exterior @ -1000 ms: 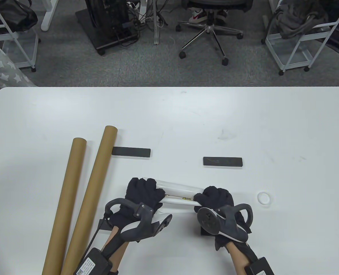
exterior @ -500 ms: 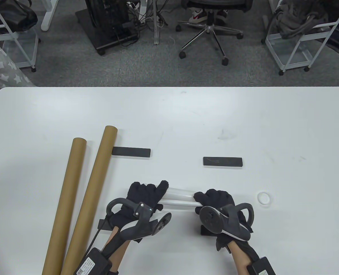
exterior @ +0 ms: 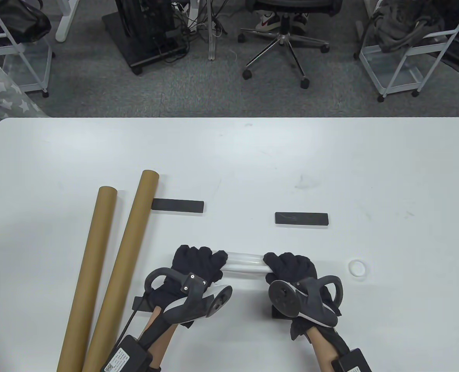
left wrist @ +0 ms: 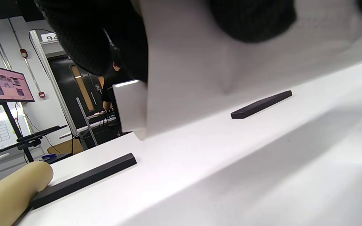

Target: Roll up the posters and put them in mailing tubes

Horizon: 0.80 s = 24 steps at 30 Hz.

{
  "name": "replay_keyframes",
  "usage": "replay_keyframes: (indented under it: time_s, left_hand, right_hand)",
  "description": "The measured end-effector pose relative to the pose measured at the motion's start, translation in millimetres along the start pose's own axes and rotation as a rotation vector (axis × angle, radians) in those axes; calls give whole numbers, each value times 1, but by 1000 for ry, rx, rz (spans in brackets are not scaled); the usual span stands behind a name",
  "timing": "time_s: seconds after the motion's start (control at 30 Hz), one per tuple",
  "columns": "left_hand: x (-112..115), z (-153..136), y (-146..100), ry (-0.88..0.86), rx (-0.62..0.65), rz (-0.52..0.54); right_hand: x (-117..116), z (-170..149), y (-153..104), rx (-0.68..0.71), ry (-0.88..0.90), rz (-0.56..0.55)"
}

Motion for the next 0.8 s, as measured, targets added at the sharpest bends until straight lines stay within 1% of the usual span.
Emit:
replay_keyframes:
  time_s: [0.1,0.23,0.53,0.6,0.67,0.8]
  left_hand:
    - [-1,1,-1,24,13,2]
    - [2,-2,-1,-32,14,-21]
    - [0,0,-2,20,-8,-13]
    - [-1,0,-2,24,-8,-12]
    - [0,0,-2,19,-7,-9]
    - [3,-1,-2,-5,-6,-30]
  right_hand:
    - [0,2,0,-2,-21,-10]
    - [-1,1,0,9,17,-3]
    - [-4,-1,0,1,33,18]
    - [-1,0,-1,-17,1,6]
    - [3,2,-1,-18,-29,-27]
    - [1,2,0,-2,-5,2]
Point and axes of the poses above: the tracker on the back of each hand, its own z axis roughly to the thumb side, its own y axis roughly from the wrist to the fingertips, x = y × z, the point moved 4 cm from there along y, roughly from the wrist to the fingertips, and after that the axes turned 11 degrees about -y, right-handed, at the moved point
